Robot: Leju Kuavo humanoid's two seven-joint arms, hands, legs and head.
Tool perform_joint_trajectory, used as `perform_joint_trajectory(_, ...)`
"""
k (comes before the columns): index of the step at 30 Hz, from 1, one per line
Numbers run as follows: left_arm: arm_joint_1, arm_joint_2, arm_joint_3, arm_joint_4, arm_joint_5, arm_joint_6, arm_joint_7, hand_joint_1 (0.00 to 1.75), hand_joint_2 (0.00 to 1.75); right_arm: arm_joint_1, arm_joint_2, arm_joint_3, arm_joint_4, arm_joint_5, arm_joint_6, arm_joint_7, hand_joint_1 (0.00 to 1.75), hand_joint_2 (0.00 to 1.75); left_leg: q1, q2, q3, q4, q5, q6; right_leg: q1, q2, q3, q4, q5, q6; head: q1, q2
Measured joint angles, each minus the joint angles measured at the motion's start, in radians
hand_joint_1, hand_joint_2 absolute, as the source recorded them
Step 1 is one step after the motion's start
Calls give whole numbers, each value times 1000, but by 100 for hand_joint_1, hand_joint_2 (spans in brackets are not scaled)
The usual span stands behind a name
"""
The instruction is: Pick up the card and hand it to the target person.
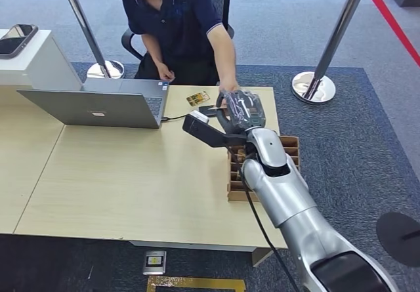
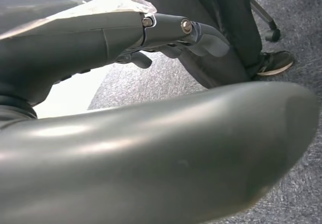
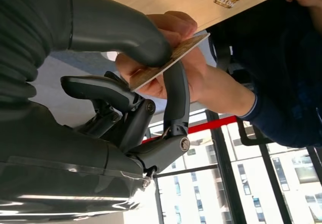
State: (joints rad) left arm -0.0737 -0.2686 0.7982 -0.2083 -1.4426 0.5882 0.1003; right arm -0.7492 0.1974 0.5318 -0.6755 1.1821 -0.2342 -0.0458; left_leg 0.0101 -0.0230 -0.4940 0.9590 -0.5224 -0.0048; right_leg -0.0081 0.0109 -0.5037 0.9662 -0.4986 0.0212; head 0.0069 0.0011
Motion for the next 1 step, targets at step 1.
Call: perform_joint_trajectory(1,0,0,0,0,0,0,0,0,0,0,1,0,4,0,-1,0,152,175,0,0,0,0,0,0,0,0,0,0,0,0,0,0)
